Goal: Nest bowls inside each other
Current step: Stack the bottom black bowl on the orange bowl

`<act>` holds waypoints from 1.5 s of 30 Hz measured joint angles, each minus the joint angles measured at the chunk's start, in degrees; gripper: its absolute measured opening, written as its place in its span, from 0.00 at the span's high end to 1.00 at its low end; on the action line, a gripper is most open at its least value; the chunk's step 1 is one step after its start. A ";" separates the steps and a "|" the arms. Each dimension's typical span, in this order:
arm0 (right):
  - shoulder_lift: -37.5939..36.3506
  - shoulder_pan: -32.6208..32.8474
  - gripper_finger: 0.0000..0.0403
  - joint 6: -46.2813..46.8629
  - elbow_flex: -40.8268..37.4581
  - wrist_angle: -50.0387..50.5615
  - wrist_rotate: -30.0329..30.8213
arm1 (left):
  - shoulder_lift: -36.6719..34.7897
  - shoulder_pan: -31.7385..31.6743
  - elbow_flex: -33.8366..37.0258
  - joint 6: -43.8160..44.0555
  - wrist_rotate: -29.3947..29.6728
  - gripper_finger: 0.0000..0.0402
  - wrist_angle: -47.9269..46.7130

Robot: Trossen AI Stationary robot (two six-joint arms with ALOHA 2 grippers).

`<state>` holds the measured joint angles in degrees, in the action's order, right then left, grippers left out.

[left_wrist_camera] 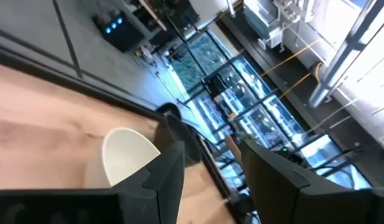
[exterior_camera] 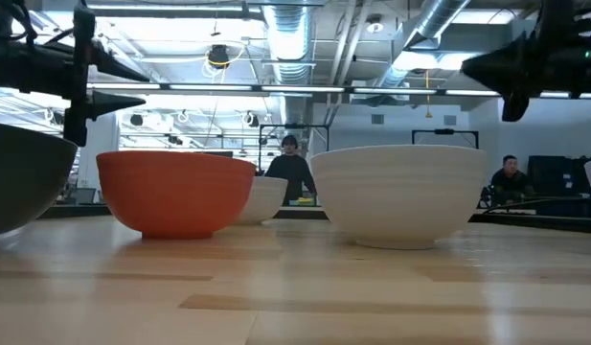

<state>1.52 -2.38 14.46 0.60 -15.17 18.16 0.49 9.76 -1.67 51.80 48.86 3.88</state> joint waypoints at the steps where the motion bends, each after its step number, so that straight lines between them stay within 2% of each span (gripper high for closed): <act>1: -0.06 0.07 0.81 2.77 0.00 -0.84 -0.03 | 0.00 0.01 0.00 -0.35 0.75 0.62 0.00; 5: 0.04 -0.18 0.81 11.51 0.02 -1.03 0.53 | 0.02 0.00 -0.53 -3.11 1.53 0.62 1.58; 9: 0.07 -0.36 0.81 22.60 0.07 -0.96 0.53 | 0.00 -0.02 -3.56 -11.15 -9.59 0.62 10.03; 11: 0.05 -0.41 0.81 25.73 0.13 1.85 0.65 | 0.29 -0.02 -7.04 -13.61 -14.13 0.63 8.41; 13: 0.29 -0.39 0.81 29.24 0.13 5.15 2.41 | 2.24 -0.02 -11.95 -13.64 -16.24 0.65 0.45; 15: 1.31 -0.41 0.81 35.88 0.11 7.06 5.92 | 5.73 -0.07 -17.96 -9.54 -20.26 0.70 -15.90; 17: 2.88 -0.41 0.81 41.69 0.11 7.22 8.96 | 11.88 -0.04 -24.73 -3.66 -25.35 0.75 -31.90; 19: 4.83 -0.41 0.81 44.63 0.12 7.09 10.40 | 18.95 -0.04 -30.75 -1.72 -30.24 0.79 -43.50; 23: 10.26 -0.39 0.81 45.07 2.65 6.11 10.59 | 32.40 -0.04 -42.10 -10.60 -34.19 0.83 -55.73; 27: 17.78 0.01 0.81 39.80 9.39 3.93 10.57 | 44.89 -0.05 -51.02 -18.72 -36.20 0.79 -69.93; 31: 26.70 0.09 0.81 29.83 16.28 0.55 10.44 | 55.17 0.57 -53.43 -25.45 -35.06 0.70 -82.45; 34: 32.44 0.01 0.81 24.04 21.01 0.11 10.06 | 60.53 1.34 -53.55 -29.37 -35.89 0.63 -86.21; 37: 38.01 0.47 0.81 19.71 25.06 -0.74 9.10 | 62.07 4.17 -53.51 -30.09 -36.47 0.58 -84.91; 39: 41.30 0.29 0.81 17.53 27.35 -0.31 9.04 | 60.87 6.55 -53.51 -28.40 -36.42 0.56 -80.64; 45: 48.97 -0.70 0.81 21.18 33.04 -1.82 8.83 | 55.17 13.46 -53.59 -15.54 -34.60 0.54 -74.15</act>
<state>50.49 -3.08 35.64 33.64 -16.99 26.99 55.66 23.22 -55.27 36.25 14.26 -70.27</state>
